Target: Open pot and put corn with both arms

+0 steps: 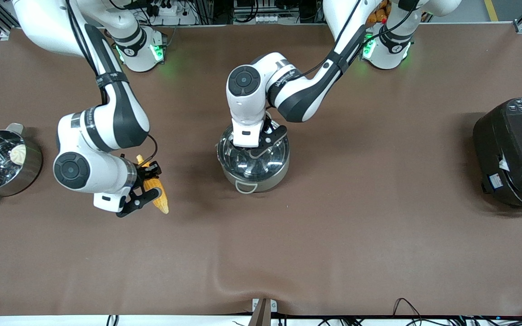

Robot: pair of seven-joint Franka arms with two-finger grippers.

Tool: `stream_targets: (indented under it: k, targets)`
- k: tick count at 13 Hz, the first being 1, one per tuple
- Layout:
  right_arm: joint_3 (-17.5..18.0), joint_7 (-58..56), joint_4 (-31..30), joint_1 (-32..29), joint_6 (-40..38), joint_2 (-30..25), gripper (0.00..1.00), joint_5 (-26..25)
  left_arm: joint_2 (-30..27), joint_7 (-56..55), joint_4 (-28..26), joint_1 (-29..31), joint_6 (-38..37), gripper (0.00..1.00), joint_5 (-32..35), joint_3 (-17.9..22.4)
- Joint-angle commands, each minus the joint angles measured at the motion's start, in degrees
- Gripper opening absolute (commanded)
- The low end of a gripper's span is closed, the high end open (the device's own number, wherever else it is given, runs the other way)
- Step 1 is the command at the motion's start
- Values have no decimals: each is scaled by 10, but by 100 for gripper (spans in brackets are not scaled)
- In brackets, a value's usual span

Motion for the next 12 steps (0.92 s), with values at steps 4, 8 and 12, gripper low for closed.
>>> stream_targets:
  k: [4,8,12]
  targets:
    - [-4,17,-10,5,-21,-24,0,22,-11,-7,2,-5,-27,0,-4,5]
    - [-3,28,-10,15,-27,-25,0,30,-63,-3,1,0,-93,0,-3,4]
    - [-3,83,-6,54,-31,-25,0,55,-138,61,-19,50,-161,0,1,7]
